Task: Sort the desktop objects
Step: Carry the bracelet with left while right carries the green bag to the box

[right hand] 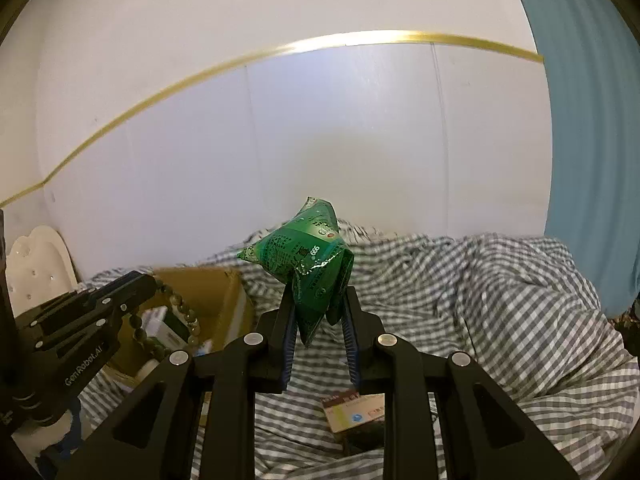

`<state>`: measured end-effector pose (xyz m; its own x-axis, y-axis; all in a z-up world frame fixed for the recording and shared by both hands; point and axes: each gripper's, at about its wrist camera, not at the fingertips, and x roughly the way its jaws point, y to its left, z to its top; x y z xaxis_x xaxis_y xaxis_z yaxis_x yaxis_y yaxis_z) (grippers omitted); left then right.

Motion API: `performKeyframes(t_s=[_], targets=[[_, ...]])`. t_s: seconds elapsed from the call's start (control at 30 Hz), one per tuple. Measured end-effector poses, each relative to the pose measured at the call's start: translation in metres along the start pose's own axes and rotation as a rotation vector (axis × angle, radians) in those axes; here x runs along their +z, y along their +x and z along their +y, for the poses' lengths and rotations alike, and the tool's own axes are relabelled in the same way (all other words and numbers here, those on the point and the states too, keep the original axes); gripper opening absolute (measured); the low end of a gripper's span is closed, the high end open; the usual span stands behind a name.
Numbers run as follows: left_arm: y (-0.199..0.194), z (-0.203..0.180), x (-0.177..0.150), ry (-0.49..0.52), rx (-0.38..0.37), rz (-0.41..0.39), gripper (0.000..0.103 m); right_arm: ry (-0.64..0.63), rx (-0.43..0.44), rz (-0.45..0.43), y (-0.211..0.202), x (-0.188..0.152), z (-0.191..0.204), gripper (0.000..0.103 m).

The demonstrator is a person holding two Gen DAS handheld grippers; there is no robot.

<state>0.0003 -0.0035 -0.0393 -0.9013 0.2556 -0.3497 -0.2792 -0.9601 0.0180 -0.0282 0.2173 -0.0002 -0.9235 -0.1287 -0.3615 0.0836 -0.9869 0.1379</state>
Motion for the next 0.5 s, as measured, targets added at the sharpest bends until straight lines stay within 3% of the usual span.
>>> performKeyframes(t_s=[0.27,0.5], targets=[[-0.016,0.030,0.004,-0.011,0.072,-0.033,0.011,-0.026,0.029,-0.037,-0.008,0.008,0.029,0.020],[-0.014,0.063,-0.001,-0.028,0.130,-0.013,0.011,-0.050,0.091,-0.047,-0.001,0.005,0.060,0.020]])
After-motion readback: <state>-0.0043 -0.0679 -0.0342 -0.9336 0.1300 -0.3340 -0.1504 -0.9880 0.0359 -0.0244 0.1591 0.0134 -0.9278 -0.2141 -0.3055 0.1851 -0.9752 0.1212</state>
